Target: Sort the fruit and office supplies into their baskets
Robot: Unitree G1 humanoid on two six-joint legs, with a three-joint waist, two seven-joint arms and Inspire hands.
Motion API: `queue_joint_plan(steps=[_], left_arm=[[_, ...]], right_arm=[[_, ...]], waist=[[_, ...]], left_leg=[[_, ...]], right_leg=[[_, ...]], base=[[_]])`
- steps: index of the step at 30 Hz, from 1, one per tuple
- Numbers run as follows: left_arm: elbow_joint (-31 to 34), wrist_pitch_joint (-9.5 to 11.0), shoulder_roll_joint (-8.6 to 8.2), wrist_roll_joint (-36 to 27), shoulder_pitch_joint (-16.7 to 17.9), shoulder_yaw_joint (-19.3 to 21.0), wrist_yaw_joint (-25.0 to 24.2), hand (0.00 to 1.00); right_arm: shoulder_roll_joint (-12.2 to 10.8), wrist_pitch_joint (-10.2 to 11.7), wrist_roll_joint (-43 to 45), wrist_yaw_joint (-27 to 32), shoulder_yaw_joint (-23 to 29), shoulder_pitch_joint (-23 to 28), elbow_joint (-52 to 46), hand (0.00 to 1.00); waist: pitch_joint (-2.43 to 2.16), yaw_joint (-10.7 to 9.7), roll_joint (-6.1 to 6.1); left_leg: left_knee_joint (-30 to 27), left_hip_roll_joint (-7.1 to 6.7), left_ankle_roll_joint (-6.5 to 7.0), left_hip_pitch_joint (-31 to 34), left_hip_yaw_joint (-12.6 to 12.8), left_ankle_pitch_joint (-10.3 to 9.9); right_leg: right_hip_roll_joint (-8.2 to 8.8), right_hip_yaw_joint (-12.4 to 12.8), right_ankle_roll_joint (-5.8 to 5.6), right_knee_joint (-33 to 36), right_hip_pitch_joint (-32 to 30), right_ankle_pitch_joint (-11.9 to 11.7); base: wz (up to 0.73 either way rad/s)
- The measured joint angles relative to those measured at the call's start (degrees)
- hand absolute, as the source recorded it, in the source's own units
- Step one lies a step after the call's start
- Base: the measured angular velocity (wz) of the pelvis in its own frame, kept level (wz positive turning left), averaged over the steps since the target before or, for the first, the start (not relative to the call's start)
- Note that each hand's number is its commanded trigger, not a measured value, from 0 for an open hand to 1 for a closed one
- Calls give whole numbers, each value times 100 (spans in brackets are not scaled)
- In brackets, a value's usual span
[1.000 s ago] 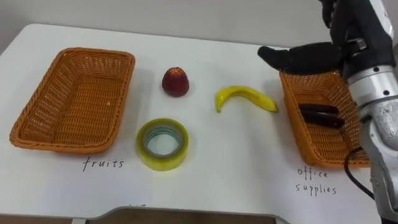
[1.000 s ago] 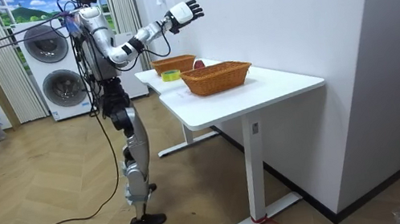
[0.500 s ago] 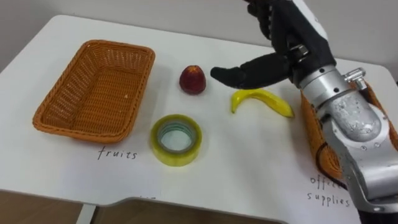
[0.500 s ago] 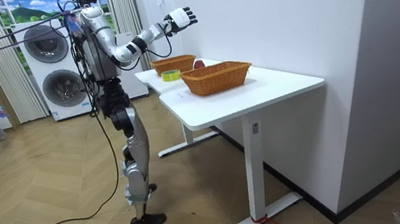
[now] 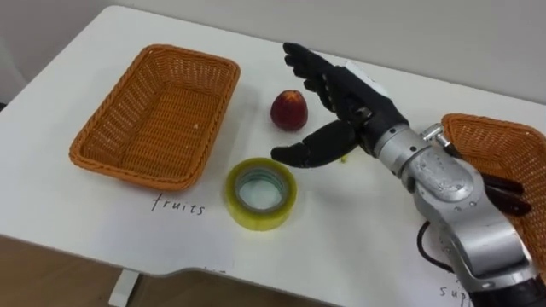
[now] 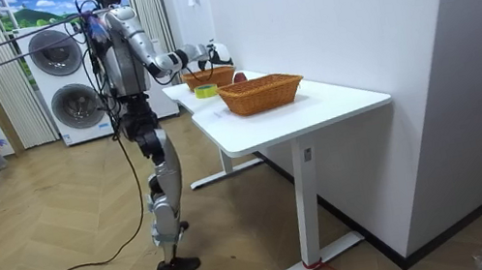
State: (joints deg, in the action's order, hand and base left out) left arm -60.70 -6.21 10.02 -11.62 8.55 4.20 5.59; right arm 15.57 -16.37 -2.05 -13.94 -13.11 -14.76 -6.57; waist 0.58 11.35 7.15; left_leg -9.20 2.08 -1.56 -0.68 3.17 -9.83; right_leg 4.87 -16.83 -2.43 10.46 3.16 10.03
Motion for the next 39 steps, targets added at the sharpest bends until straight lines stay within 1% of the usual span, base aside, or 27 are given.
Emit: queue_joint_plan(steps=[3, 5, 7, 11, 14, 18, 23, 31, 33, 37, 39], left_arm=[[4, -70, 0, 0, -2, 2, 20, 0], [3, -112, 1, 0, -2, 0, 46, 0], [3, -152, 2, -1, 2, 3, 48, 0], [11, -225, 3, -1, -22, 6, 54, 0], [76, -272, 3, 3, -20, 6, 96, 0], [167, -345, -2, 3, -15, 2, 159, 0], [182, -359, -3, 8, -17, 3, 168, 0], [143, -356, -5, 0, -24, 3, 169, 0], [117, -355, -5, 0, -44, 2, 168, 0], [104, -355, -15, 3, -81, 2, 168, 0], [84, -351, -17, 1, -90, 2, 168, 0]], right_arm=[[-5, -14, 131, -1, -44, -1, 194, 0], [-4, -97, 237, -3, -97, -1, 223, 0], [-5, -120, 239, -9, -151, -1, 309, 0], [-43, -252, 258, -245, -185, -1, 451, 0], [-85, -261, 392, -338, -194, 0, 559, 0], [-106, -374, 543, -406, -194, 0, 584, 0], [-136, -375, 672, -438, -194, 0, 584, 0], [-296, -375, 727, -446, -196, -1, 728, 0], [-451, -379, 877, -450, -199, 0, 845, 0], [-526, -379, 946, -469, -201, 0, 845, 0], [-580, -379, 942, -503, -202, 0, 844, 0]], waist=[[2, 15, -2], [5, 12, -3], [8, 17, -5], [10, 41, -4], [10, 45, -4], [6, 49, 2], [4, 51, 5], [6, 65, 4], [7, 68, 3], [5, 157, 5], [-3, 189, 18]], left_leg=[[-25, 0, 0, 7, -4, 0], [-37, -2, 0, 10, -4, 0], [-46, -2, -1, 5, -4, 1], [-46, -2, -4, 6, -5, 3], [-42, -2, -5, 6, -5, 4], [-33, -2, -5, 6, -5, 3], [-32, -2, -4, 6, -8, 3], [-34, -3, -4, 11, -9, 4], [-32, -2, -4, 34, -9, 4], [-13, -2, -5, 57, -11, 3], [-8, -2, -5, 58, -21, 3]], right_leg=[[-1, 6, 0, 3, 7, 0], [-1, 12, 0, 4, 7, 0], [-1, 11, 0, 4, 17, 0], [-1, 16, 0, 14, 6, 0], [-2, 20, 0, 15, 4, 0], [-3, 27, 0, 16, -9, 0], [-3, 27, 0, 14, -14, 0], [-4, 31, 0, 8, -12, 0], [-9, 55, 0, 9, -24, 0], [-16, 89, 0, 9, -40, 0], [-17, 87, 0, 9, -39, 0]], base=[[0], [0], [0], [0], [0], [0], [0], [0], [0], [0], [3]])
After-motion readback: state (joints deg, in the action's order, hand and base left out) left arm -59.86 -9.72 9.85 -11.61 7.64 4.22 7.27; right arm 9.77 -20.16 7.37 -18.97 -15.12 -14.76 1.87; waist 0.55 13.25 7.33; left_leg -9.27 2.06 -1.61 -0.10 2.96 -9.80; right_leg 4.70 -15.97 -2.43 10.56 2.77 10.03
